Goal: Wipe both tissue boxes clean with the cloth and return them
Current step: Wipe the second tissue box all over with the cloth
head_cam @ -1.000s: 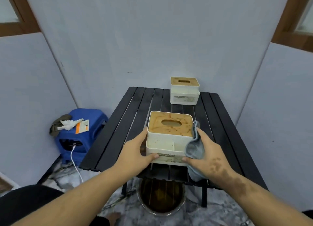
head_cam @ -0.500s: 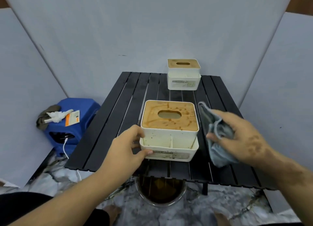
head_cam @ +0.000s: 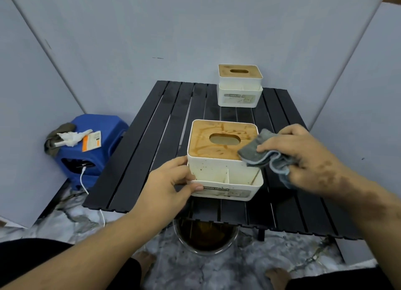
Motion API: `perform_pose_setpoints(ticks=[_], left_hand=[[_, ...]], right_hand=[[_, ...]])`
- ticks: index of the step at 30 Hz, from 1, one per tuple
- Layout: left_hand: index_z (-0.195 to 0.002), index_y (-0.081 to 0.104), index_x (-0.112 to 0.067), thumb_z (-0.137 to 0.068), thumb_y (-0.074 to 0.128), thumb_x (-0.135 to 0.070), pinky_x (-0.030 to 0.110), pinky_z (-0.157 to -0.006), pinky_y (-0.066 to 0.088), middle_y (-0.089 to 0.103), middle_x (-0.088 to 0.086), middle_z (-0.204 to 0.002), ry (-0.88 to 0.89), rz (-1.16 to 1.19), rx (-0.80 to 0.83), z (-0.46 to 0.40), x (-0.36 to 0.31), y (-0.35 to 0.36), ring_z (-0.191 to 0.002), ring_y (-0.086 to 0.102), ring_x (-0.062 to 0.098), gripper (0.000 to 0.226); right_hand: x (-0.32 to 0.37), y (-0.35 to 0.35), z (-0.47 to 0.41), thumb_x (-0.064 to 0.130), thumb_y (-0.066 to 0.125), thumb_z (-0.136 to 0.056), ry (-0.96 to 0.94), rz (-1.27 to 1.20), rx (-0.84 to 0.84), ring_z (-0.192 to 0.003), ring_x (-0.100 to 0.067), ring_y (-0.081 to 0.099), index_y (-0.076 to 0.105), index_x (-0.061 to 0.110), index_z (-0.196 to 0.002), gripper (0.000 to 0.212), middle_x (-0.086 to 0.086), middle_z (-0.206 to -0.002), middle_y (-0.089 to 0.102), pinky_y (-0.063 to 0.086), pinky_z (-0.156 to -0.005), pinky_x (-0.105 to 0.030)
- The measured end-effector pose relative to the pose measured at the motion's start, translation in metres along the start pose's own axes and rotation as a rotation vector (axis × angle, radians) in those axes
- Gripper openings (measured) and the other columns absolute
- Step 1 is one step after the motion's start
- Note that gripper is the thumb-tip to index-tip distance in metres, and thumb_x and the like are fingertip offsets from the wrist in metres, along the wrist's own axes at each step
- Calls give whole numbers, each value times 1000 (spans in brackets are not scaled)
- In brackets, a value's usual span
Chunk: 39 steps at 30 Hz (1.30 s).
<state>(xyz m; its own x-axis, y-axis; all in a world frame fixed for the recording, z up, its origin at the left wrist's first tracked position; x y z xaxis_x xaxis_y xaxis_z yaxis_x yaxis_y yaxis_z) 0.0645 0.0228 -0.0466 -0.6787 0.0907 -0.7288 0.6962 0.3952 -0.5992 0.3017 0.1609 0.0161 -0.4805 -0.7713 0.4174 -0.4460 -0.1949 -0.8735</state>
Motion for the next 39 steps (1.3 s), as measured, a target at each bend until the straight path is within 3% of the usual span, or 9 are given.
perform_pose_setpoints(ticks=[7,12,15,18,22,28,32,36,39], left_hand=[[-76,69,-20,-78,86,-4,17,-81,56,67,-31,-116,87,44,-12,-6,-11,2,-94,70,0,24],[-69,69,-17,-79,87,-14,16,-77,58,64,-41,-115,75,39,-18,-6,-8,0,-97,70,-5,21],[-68,67,-16,-79,87,-19,21,-75,61,68,-33,-110,41,25,1,-6,-4,1,-102,69,-1,23],[-68,66,-17,-79,87,-28,32,-68,58,75,-5,-101,55,-1,-10,-8,-3,1,-87,72,11,26],[-66,61,-18,-78,77,-43,32,-60,52,65,-7,-77,63,-9,-18,-10,-5,0,-69,64,14,32],[-68,66,-14,-78,88,-24,24,-72,57,75,-6,-115,-24,-9,2,-6,4,3,-100,70,0,27],[-65,62,-13,-77,89,-25,20,-59,49,72,-15,-95,31,-57,-22,-8,2,2,-74,65,7,32],[-68,65,-14,-77,89,-27,22,-73,54,75,-3,-118,14,-47,-38,-6,6,2,-117,62,-6,28],[-67,62,-17,-77,89,-26,13,-67,50,76,-10,-106,17,-45,-28,-9,3,3,-102,66,-8,30]], right_hand=[[78,47,-35,7,48,-69,-205,173,-11,-93,-30,56,69,11,-114,49,-2,-108,71,54,-79,-44],[50,25,-37,-2,55,-72,-114,100,124,-100,-8,46,72,22,-110,48,14,-109,65,37,-90,-18],[34,10,-37,0,53,-67,-32,162,145,-85,-6,36,74,24,-98,45,18,-99,61,31,-77,-10],[67,32,-47,16,47,-68,-111,236,101,-89,-15,44,72,19,-94,36,6,-94,63,44,-80,-22],[91,54,-59,10,45,-66,-183,144,166,-97,-22,48,70,17,-110,51,6,-107,62,46,-86,-34],[62,34,-70,3,53,-71,14,219,81,-96,-22,48,70,19,-107,43,7,-110,63,45,-91,-37],[95,60,-71,28,36,-69,-182,216,120,-82,-26,57,72,13,-90,45,0,-88,65,54,-73,-39],[55,27,-83,6,52,-70,-7,87,55,-95,-23,57,74,20,-102,41,5,-102,68,48,-89,-39],[74,43,-80,1,66,-65,-72,194,21,-89,-25,57,73,17,-94,34,1,-95,67,50,-83,-40]])
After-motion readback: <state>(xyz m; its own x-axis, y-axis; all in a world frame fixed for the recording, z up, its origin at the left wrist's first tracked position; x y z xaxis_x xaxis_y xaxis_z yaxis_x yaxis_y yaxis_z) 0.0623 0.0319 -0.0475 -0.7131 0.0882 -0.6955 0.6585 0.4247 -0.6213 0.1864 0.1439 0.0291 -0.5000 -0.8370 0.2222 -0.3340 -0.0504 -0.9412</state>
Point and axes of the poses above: each hand's wrist, its own z-axis away from the middle knuckle, its own y-axis out of the palm, x = y × z, the point moved 5 cm from there along -z, towards the middle knuckle
